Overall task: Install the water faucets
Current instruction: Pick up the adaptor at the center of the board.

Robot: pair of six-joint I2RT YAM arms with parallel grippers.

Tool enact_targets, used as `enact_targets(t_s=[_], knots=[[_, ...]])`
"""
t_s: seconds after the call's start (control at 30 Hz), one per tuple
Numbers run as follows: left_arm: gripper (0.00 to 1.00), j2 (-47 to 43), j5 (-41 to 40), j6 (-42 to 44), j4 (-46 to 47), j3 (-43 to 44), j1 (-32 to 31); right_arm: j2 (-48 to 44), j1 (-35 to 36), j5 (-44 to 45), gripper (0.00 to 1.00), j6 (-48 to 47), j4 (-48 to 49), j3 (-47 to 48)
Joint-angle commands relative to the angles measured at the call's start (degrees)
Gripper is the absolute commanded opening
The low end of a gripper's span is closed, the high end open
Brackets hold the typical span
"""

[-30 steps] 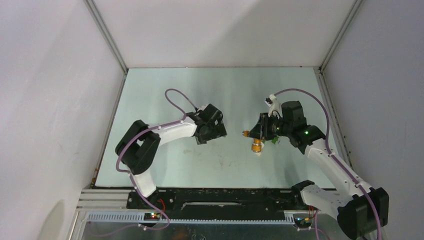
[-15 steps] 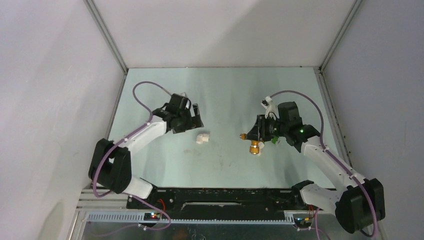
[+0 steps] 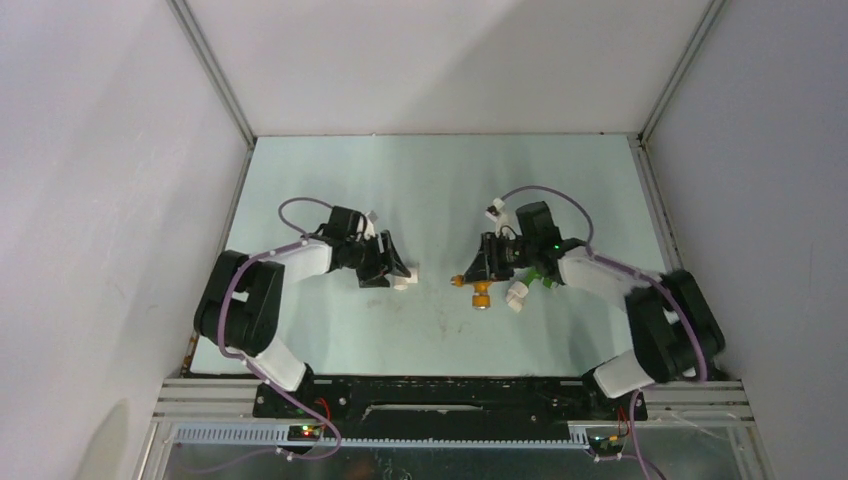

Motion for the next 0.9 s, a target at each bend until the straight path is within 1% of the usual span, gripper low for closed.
enact_targets(t_s=[0.0,0.03,0.13,0.27,0.33,0.4,0.53,0.67,0.73,0.8,0.87], knots=[[0.69,0.1,8.7,-3.8,14.9,-7.5,3.0,11.1,1.0,-8.1,0.0,4.2,16.8,5.1],[0.68,0.3,9.5,-4.4,18.6,-8.9,3.6,14.0,1.5,-9.6,0.0,4.1,17.8,6.9],[0.66,1.8,11.3,-5.7,24.0,-11.9,5.2,22.6,2.1,-12.4,0.0,5.3,21.7,11.4],[0.6,5.2,12.5,-6.2,28.6,-13.9,6.7,31.3,2.3,-15.6,0.0,10.2,31.1,14.2],[0.6,6.9,13.0,-6.2,30.7,-14.6,6.8,35.1,2.4,-17.3,0.0,13.2,35.5,15.3],[0.59,8.4,13.7,-6.3,33.1,-15.4,6.8,37.1,2.6,-17.5,0.0,13.7,35.5,16.7],[0.58,10.4,15.4,-8.1,38.7,-17.6,6.9,38.0,2.7,-16.1,0.0,12.2,33.0,17.1],[0.55,11.8,18.1,-11.3,46.2,-19.6,6.8,39.2,2.9,-16.8,0.0,12.1,34.0,17.1],[0.48,12.1,18.9,-12.4,49.3,-20.0,6.8,39.6,3.1,-16.9,0.0,12.9,35.5,17.1],[0.41,12.3,19.4,-13.0,50.3,-20.0,6.7,40.0,3.3,-16.9,0.0,13.9,37.2,17.1],[0.27,12.5,19.3,-13.0,49.8,-19.6,6.8,40.2,3.3,-16.7,0.0,14.0,37.4,17.1]])
